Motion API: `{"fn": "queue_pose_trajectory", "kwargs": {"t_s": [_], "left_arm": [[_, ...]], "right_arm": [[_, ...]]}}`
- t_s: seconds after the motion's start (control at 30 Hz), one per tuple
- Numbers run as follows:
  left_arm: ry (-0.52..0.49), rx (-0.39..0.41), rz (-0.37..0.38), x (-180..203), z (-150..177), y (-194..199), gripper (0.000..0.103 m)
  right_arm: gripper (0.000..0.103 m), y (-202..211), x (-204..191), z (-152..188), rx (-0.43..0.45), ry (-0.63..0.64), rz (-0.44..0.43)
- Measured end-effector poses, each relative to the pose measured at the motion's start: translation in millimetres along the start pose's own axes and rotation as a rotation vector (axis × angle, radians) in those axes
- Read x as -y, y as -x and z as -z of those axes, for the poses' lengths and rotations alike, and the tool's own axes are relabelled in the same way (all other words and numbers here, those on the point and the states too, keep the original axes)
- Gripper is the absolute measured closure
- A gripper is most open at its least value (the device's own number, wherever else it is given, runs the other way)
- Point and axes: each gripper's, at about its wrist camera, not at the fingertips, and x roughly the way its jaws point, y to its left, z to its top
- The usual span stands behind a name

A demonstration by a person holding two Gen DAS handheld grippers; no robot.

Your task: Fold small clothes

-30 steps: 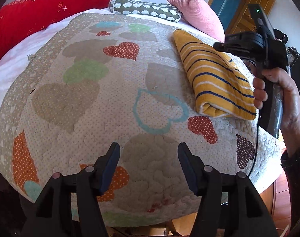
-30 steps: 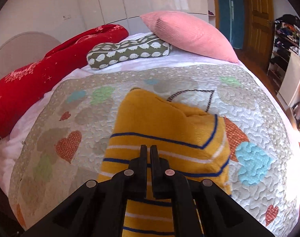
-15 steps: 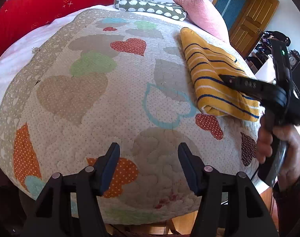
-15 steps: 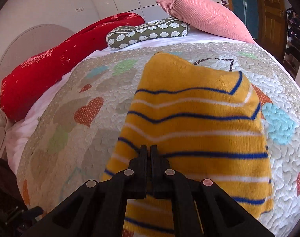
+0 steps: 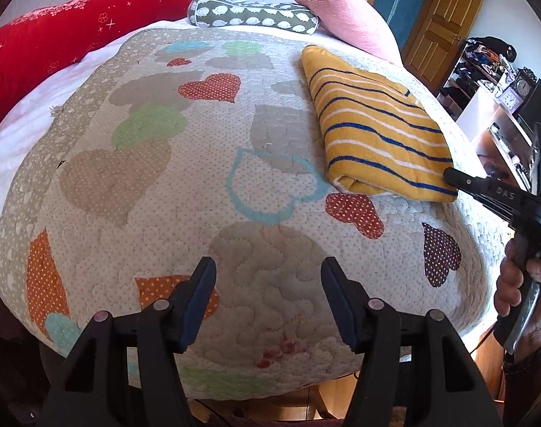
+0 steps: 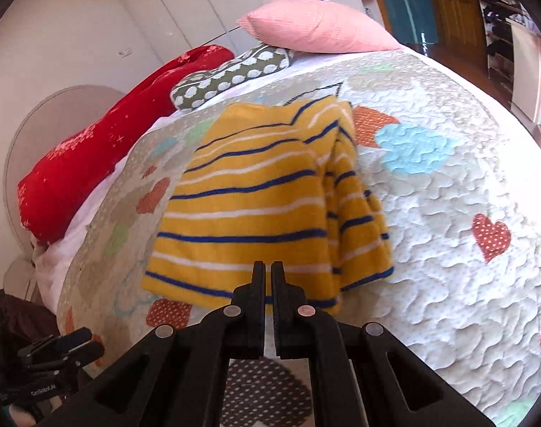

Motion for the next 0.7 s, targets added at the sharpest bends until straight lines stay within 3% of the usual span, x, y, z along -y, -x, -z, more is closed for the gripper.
{"fn": "queue_pose_trajectory", "kwargs": {"t_s": [0.07,0.13,0.17,0.23,0.7], "left_arm": [[-0.027,0.011,-0.016,6.0,2.1,3.8,0.043],[-0.047,0.027,-0.041,8.8,3.5,8.1,0.042],[-0.054,0.035,-0.054,9.1,4.0,9.9,0.040],[-0.052,0.045,-0.061,8.0,3.2,11.5,0.038],[-0.046,0.047,-0.074,10.9,7.5,18.7,0.037]], "right_arm": [[0.102,-13.4,18.0,-1.1,-0.047,-0.020,0.081],[0.101,-14.1,32.7,4.3,-0.047,-0.047,0.082],[0.088,-10.0,36.4,6.6,-0.041,-0.055,0.111],[0.079,0.3,42.8,11.0,-0.028,-0.071,0.116],[0.078,49.4,61.0,30.2,0.002,-0.127,0.165]]}}
